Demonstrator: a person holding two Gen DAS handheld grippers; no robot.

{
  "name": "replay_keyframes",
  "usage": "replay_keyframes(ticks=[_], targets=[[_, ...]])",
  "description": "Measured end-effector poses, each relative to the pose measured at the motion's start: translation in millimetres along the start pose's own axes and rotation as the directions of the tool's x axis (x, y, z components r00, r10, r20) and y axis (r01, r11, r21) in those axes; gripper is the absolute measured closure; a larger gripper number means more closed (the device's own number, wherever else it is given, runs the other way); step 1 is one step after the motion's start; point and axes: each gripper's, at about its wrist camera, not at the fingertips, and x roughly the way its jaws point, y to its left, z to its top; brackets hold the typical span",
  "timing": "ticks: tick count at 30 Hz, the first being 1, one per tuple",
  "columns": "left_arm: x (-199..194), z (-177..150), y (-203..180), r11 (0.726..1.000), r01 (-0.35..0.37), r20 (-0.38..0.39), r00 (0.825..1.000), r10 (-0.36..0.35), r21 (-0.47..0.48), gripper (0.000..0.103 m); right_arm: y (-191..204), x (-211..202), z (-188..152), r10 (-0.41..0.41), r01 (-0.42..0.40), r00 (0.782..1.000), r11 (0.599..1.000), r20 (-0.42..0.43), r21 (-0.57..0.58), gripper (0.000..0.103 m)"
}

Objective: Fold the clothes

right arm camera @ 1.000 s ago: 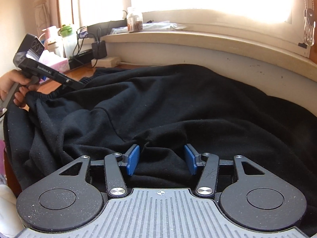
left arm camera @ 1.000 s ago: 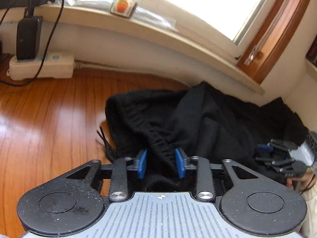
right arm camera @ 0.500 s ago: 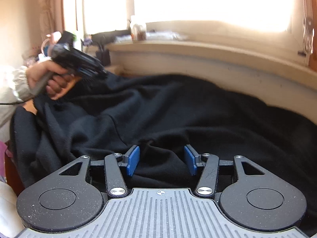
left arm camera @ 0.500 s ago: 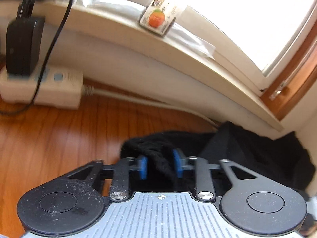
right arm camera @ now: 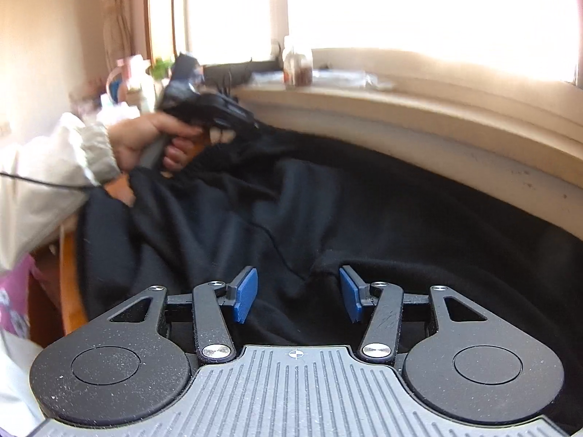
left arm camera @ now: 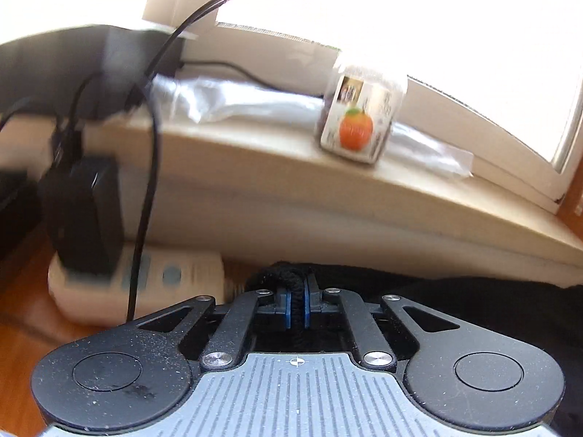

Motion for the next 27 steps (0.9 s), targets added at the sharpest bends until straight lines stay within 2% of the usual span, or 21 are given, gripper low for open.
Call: replay_keyframes(ticks=[3, 7, 8, 9, 13, 14, 15, 18, 21, 24, 27], targets=[[9, 10, -2, 1.000, -0.013, 0.002, 1.000, 0.013, 0.027, 0.096, 4, 5, 3, -0.054, 0.054, 0.999, 0.998, -0.002, -0.024, 0.053], [10, 14, -2, 0.999, -0.002, -0.005, 1.000, 0.002, 0.040, 0.094, 3, 23, 4, -0.116, 0.115, 0.990, 0.993, -0.076, -0.012, 0.055], [8, 13, -2, 0.999, 0.007, -0.009, 1.000, -0.007, 0.038, 0.094, -1, 26, 4, -0.128, 0.129, 0.988, 0.992, -0.090, 0.006, 0.082], [5, 12, -1, 0.999, 0.015, -0.013, 1.000, -0.015, 0.036, 0.094, -7, 26, 4, -0.145, 0.149, 0.985, 0.988, -0.094, 0.033, 0.098], [-27, 3, 8, 0.999, 0.048, -0.015, 0.999, -0.048, 0.020, 0.087, -32, 19, 10, -0.206, 0.218, 0.975, 0.963, -0.089, 0.157, 0.094], [-37, 1, 10, 0.999, 0.047, -0.011, 0.999, -0.047, 0.024, 0.086, -33, 16, 10, -0.216, 0.226, 0.973, 0.963, -0.083, 0.145, 0.088], [-50, -3, 13, 0.999, 0.042, -0.005, 0.999, -0.042, 0.032, 0.084, -30, 12, 11, -0.230, 0.238, 0.970, 0.964, -0.075, 0.122, 0.087], [-84, -12, 17, 0.998, 0.045, 0.007, 0.999, -0.045, 0.049, 0.063, -18, -1, 14, -0.266, 0.269, 0.963, 0.961, -0.047, 0.061, 0.085], [-114, -28, 14, 0.996, 0.048, 0.015, 0.999, -0.050, 0.072, 0.061, 3, -15, 17, -0.260, 0.260, 0.966, 0.965, -0.001, 0.022, 0.076], [-140, -45, 14, 0.995, 0.044, 0.015, 0.999, -0.045, 0.094, 0.061, 30, -18, 19, -0.217, 0.217, 0.976, 0.976, 0.017, -0.011, 0.075], [-163, -66, 19, 0.995, 0.045, 0.012, 0.999, -0.047, 0.093, 0.053, 58, -7, 26, -0.158, 0.158, 0.987, 0.986, 0.008, -0.050, 0.075]])
